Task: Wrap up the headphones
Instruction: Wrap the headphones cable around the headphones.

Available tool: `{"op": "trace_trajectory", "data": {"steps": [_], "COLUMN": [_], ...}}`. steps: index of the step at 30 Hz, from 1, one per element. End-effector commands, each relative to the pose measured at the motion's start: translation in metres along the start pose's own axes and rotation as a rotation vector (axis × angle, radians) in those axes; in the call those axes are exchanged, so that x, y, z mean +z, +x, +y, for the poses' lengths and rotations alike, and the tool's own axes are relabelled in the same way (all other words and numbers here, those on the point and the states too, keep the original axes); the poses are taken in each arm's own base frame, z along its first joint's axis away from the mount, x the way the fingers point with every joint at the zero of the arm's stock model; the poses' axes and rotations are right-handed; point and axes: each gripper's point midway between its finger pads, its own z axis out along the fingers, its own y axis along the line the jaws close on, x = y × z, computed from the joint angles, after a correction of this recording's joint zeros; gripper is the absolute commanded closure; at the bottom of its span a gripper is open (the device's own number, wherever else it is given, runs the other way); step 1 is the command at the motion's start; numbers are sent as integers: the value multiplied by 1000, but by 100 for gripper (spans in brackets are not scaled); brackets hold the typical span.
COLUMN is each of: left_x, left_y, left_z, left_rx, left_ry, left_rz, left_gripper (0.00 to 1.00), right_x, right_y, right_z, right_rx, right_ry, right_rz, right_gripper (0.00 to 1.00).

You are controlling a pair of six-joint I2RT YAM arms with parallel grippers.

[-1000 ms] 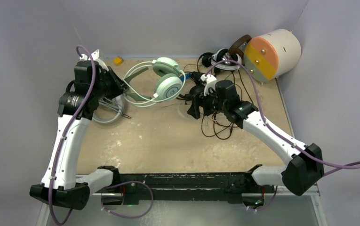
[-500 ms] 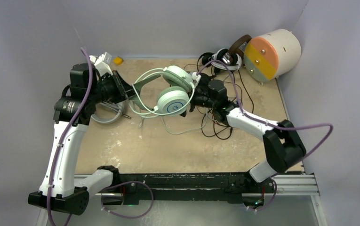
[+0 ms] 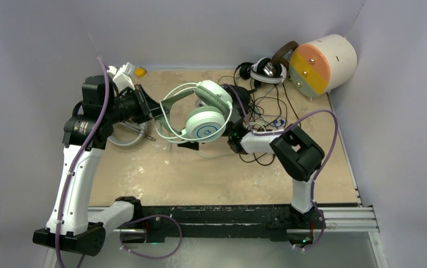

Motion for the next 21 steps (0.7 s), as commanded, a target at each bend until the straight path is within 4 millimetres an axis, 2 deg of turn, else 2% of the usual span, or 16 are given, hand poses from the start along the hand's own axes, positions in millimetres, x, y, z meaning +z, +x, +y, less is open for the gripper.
{"op": "trace_trajectory", "data": {"steps": [1, 8, 14, 18, 21], "left_x": [-8, -7, -6, -6, -7], "left_y": [-16, -15, -15, -15, -13], "left_z": [-31, -32, -32, -30, -28], "left_rx": [23, 19, 19, 16, 19], "left_ry": [114, 118, 123, 114, 107], "left_rz": [-53, -48, -44, -45, -47], "left_gripper": [100, 100, 100, 100, 100], "right_x": [25, 53, 63, 65, 59], "right_y": [-35, -35, -45, -49, -58], "right_z": [23, 22, 17, 11, -10], "right_rx": [-118, -119, -100, -92, -76], "right_ry": [-99, -129, -129, -89, 51], "right_rz": [-85, -79, -93, -86, -82], "right_gripper": [13, 19, 36, 60, 91]}}
